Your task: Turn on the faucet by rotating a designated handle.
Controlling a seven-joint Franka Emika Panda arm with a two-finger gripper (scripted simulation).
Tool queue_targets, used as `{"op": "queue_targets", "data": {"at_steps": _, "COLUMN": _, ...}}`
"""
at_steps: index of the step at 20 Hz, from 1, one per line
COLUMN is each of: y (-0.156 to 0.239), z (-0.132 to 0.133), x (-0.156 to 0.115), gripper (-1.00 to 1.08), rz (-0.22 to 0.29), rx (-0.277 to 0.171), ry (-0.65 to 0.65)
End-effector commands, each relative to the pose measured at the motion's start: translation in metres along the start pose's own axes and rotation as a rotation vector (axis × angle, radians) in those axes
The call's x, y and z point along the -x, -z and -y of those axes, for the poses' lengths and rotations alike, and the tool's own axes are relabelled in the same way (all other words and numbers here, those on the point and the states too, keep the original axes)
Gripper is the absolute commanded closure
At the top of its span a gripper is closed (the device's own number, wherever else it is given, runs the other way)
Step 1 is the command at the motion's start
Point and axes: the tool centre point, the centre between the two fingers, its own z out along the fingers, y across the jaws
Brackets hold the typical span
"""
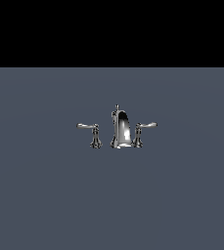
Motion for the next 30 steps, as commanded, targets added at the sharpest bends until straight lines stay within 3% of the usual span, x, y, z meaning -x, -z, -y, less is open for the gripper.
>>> {"op": "queue_targets", "data": {"at_steps": 1, "y": 0.0, "z": 0.0, "x": 0.0, "gripper": 1.08, "rz": 0.0, "rx": 0.0, "ry": 0.0}}
{"op": "queue_targets", "data": {"at_steps": 14, "y": -0.023, "z": 0.018, "x": -0.008, "gripper": 1.08, "rz": 0.001, "rx": -0.001, "ry": -0.09}}
{"op": "queue_targets", "data": {"at_steps": 30, "y": -0.103, "z": 0.075, "x": -0.05, "gripper": 1.08, "rz": 0.005, "rx": -0.005, "ry": -0.405}}
